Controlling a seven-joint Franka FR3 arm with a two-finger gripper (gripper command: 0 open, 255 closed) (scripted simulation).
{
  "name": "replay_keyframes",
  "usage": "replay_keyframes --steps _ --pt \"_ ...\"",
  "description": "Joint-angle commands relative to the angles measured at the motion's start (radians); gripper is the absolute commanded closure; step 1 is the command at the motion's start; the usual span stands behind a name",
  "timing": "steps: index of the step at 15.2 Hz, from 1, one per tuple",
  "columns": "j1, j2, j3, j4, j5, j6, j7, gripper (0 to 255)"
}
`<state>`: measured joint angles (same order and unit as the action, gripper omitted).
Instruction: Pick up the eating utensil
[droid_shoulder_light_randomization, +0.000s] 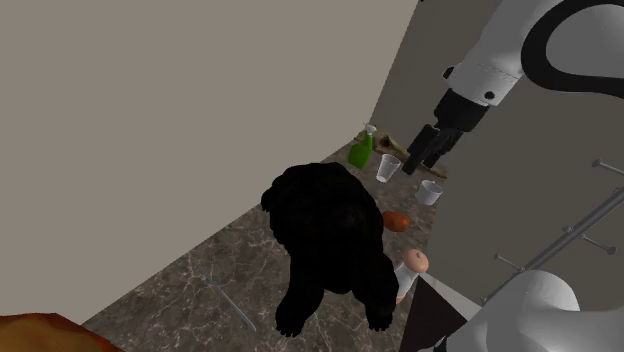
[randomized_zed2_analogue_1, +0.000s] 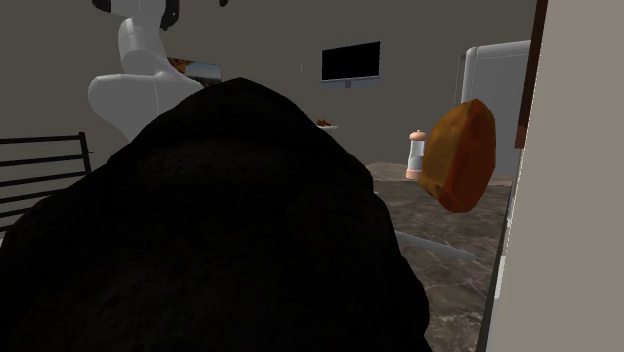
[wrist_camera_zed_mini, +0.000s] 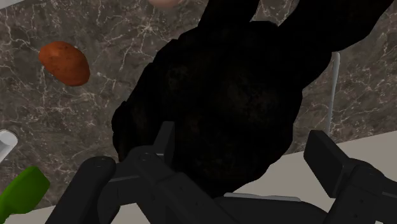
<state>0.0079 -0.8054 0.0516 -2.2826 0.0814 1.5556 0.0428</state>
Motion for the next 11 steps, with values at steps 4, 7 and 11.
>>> replay_keyframes --steps 4,7,11 --pt "0.017 0.038 0.045 -0.043 0.024 0.075 0.028 0" --pt "0.034 0.088 0.091 -0.077 0.046 0.151 0.056 0" --pt "0.055 0.171 0.154 -0.106 0.069 0.255 0.094 0"
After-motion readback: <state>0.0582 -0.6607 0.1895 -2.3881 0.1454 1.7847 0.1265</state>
